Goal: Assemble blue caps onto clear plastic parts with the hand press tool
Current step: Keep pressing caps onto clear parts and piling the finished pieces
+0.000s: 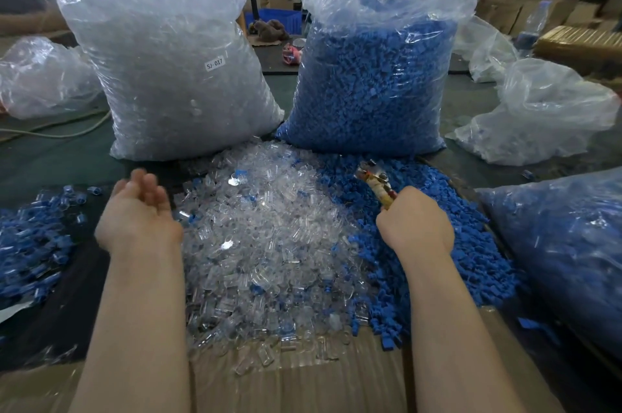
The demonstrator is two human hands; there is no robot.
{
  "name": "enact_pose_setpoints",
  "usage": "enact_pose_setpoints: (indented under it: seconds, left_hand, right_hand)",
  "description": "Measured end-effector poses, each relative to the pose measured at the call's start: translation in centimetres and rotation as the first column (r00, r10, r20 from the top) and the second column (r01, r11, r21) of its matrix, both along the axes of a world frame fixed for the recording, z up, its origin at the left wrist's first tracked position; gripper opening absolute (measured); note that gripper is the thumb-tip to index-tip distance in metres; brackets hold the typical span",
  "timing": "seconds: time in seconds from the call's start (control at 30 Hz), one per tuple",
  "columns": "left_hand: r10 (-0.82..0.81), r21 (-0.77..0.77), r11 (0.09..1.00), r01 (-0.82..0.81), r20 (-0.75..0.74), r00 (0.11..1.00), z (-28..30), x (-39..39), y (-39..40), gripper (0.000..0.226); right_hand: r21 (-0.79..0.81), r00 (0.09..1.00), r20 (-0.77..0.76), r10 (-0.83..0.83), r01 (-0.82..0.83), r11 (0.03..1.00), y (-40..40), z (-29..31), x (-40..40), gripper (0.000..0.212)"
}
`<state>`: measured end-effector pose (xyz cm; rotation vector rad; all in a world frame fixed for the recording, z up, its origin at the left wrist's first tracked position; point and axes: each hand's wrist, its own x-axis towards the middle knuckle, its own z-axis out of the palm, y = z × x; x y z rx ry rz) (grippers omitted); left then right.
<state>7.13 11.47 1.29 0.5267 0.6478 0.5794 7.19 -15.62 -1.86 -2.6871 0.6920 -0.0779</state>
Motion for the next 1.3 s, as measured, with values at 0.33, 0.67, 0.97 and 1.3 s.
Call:
enact_pose_setpoints:
  seconds: [0.33,0.67,0.97,1.3]
  left_hand:
    - [0.021,0.627,-0.243,0.740,-0.759,0.651,-2.1,0.8,-4.5,0.046]
    - [0.112,0.659,-0.338,0.672,-0.681,0.724,-1.3,0.0,-5.2,0.015]
    - [0.136,0.690,-0.336,0.641,-0.638,0.758,-1.8,0.2,-5.1,0.017]
    - [-0.333,0.869,0.087,0.488,-0.436,0.836,-1.1,0.2,-6.4,0.008]
  right_hand:
    - [-0.019,0.998,-0.030,0.052,-0.052,0.998,0.3,-0.2,0.1,0.015]
    - [-0.027,0.995,-0.051,0.084,-0.085,0.996,0.5,-0.2,0.2,0.016]
    - [-0.025,0.995,-0.063,0.075,-0.077,0.997,0.7,-0.1,0.2,0.026]
    - [0.130,0.991,0.106,0.082,-0.095,0.987,0.4,0.3,0.6,0.023]
